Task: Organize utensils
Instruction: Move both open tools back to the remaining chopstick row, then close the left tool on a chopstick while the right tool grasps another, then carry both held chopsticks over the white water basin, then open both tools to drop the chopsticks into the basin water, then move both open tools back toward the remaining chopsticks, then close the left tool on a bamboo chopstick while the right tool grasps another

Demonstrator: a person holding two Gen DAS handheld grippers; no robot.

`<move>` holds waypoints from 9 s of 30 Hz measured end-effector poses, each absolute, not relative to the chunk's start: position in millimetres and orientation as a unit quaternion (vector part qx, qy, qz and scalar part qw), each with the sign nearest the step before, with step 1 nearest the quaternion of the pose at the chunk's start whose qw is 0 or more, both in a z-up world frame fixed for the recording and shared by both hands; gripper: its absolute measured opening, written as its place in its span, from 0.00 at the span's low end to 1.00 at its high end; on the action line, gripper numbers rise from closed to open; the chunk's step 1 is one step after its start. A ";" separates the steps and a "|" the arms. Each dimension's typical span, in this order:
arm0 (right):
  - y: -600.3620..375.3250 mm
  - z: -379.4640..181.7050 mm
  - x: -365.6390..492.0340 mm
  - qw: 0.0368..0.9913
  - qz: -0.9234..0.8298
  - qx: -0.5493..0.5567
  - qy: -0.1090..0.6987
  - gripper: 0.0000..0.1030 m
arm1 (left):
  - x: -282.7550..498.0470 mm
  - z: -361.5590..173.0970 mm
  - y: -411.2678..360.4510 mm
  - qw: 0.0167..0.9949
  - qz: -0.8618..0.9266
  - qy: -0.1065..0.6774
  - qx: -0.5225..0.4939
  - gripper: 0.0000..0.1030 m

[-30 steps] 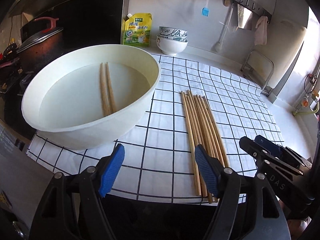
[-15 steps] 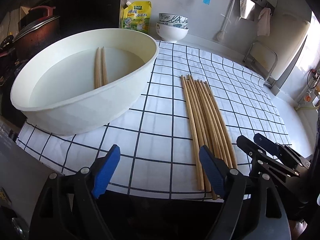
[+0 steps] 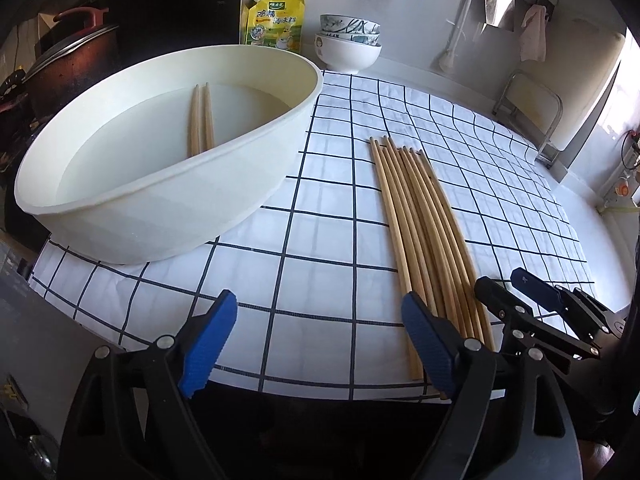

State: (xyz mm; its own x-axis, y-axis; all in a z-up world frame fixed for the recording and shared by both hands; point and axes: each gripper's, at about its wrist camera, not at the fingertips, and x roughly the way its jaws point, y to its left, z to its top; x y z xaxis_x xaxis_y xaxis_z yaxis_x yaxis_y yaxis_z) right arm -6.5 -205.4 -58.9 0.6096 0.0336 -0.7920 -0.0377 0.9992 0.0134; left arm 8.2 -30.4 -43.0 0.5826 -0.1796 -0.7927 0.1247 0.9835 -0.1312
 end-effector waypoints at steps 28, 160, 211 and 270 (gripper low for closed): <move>-232.1 -56.1 -8.3 0.899 0.002 0.016 0.438 0.51 | 14.1 -61.0 -55.5 0.878 -0.086 0.471 0.016 0.86; -60.7 17.6 89.9 0.894 0.160 0.021 0.417 0.12 | 60.5 11.8 111.5 0.914 -0.031 0.394 -0.090 0.43; -204.2 -46.8 16.4 0.893 0.073 0.002 0.444 0.33 | 8.4 -24.0 -26.6 0.903 -0.092 0.418 -0.026 0.81; -230.3 -54.1 12.2 0.894 0.044 -0.008 0.446 0.35 | 30.3 -56.6 -61.0 0.890 -0.040 0.453 0.029 0.87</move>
